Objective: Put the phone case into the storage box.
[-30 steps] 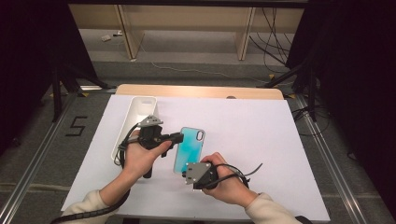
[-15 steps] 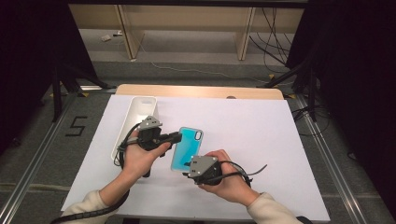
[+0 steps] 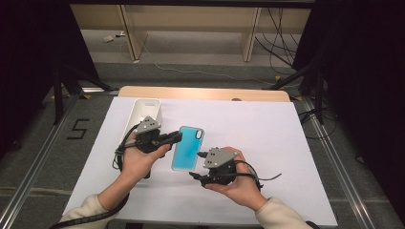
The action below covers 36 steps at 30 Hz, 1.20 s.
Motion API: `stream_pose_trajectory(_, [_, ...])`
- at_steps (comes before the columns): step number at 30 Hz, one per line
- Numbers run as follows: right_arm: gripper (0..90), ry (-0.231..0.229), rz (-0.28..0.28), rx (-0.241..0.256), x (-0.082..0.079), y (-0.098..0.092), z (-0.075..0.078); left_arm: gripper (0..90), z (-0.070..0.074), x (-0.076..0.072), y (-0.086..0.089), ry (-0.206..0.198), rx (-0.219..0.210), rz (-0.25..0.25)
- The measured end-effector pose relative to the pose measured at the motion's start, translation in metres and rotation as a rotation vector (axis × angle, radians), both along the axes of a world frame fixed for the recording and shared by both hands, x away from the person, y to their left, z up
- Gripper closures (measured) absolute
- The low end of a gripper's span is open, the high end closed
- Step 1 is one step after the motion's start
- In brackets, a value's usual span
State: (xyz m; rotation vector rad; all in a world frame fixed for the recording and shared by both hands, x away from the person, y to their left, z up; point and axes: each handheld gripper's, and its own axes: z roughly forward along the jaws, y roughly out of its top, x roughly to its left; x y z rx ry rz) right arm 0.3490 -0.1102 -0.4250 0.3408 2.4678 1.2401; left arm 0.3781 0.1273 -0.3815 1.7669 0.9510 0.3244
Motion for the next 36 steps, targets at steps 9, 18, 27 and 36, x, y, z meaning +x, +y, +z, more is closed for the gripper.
stream_pose_trajectory(9, [30.2, 0.037, -0.047, 0.078, 0.005, -0.013, 0.002, 83.2, 0.004, -0.001, 0.010, -0.048, -0.020, 0.014])
stream_pose_trajectory(18, [30.2, 0.060, -0.116, 0.128, 0.007, -0.038, 0.001, 83.2, 0.005, -0.001, 0.015, -0.073, -0.029, 0.026])
stream_pose_trajectory(27, [29.9, 0.057, -0.157, 0.176, 0.008, -0.050, 0.003, 83.2, 0.006, 0.000, 0.021, -0.094, -0.036, 0.030])
stream_pose_trajectory(36, [27.4, 0.070, -0.192, 0.243, 0.007, -0.066, 0.005, 83.2, 0.009, -0.002, 0.029, -0.105, -0.044, 0.036])
